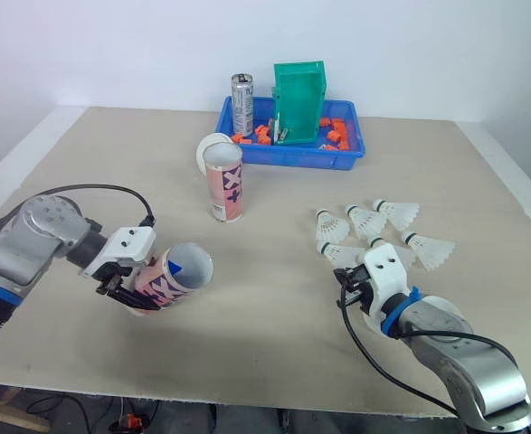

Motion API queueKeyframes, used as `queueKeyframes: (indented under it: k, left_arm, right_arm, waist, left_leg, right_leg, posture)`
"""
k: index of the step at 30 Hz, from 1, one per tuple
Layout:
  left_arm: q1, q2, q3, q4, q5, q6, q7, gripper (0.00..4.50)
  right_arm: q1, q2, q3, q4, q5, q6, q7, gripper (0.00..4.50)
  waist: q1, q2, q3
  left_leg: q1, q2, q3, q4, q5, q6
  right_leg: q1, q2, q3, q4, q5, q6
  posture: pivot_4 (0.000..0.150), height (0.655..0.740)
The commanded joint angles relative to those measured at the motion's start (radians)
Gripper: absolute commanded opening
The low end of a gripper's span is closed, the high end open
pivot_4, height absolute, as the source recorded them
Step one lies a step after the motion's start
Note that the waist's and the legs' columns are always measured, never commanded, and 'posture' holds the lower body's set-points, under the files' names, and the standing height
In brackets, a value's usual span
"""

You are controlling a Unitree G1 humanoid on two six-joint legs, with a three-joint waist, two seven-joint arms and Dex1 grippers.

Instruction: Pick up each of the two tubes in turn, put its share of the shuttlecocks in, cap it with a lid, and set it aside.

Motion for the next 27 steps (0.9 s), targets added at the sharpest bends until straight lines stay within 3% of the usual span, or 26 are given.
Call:
queueKeyframes:
  k: [1, 12, 16, 20, 22, 27]
  left_arm:
    - [0.015, -0.007, -0.003, -0.027, -0.011, 0.01, -0.012, 2.91]
    - [0.002, -0.019, -0.012, -0.01, -0.006, 0.006, -0.012, 2.91]
    - [-0.009, -0.026, -0.021, 0.002, -0.002, 0.001, -0.012, 2.91]
    - [-0.024, -0.035, -0.03, 0.016, -0.003, -0.001, -0.012, 2.91]
    - [-0.03, -0.039, -0.035, 0.025, -0.002, -0.003, -0.012, 2.91]
    - [-0.05, -0.045, -0.048, 0.028, -0.011, 0.005, -0.012, 2.91]
  right_arm:
    - [-0.006, 0.002, -0.013, -0.034, -0.013, -0.017, 0.011, 0.04]
    - [-0.036, -0.075, -0.075, -0.123, -0.004, -0.032, 0.102, 0.04]
    - [-0.074, -0.149, -0.064, -0.155, 0.001, -0.1, 0.205, 0.04]
    - [-0.116, -0.287, -0.072, -0.187, 0.046, -0.226, 0.439, 0.04]
    - [-0.161, -0.332, -0.074, -0.146, 0.049, -0.301, 0.525, 0.04]
    - [-0.477, -0.331, 0.06, 0.099, -0.002, -0.437, 0.702, 0.04]
  waist:
    - [0.0, 0.0, 0.0]
    - [0.0, 0.0, 0.0]
    - [0.001, 0.0, 0.0]
    - [0.002, 0.002, 0.001]
    - [0.002, 0.002, 0.001]
    - [-0.002, 0.006, 0.006]
  left_leg:
    - [0.0, 0.0, 0.0, 0.0, 0.0, 0.0]
    - [-0.001, 0.0, -0.001, 0.0, 0.0, 0.0]
    - [-0.001, 0.0, -0.001, 0.0, 0.0, 0.0]
    - [-0.002, -0.001, -0.003, 0.0, 0.0, 0.0]
    - [-0.003, -0.001, -0.003, 0.0, 0.0, 0.0]
    - [-0.004, -0.001, -0.003, 0.004, 0.001, 0.002]
  right_leg:
    - [0.0, 0.0, 0.0, 0.0, 0.0, 0.0]
    - [0.0, 0.0, 0.0, -0.001, 0.0, 0.0]
    - [0.001, 0.0, -0.001, -0.001, 0.0, 0.0]
    - [0.001, 0.0, -0.003, -0.003, 0.0, 0.0]
    - [0.001, 0.0, -0.003, -0.005, 0.0, 0.0]
    - [0.002, -0.002, -0.005, -0.007, 0.006, 0.0]
  posture:
    - [0.15, 0.7362]
    - [0.15, 0.7362]
    - [0.15, 0.7362]
    - [0.15, 0.7362]
    - [0.15, 0.7362]
    - [0.15, 0.7362]
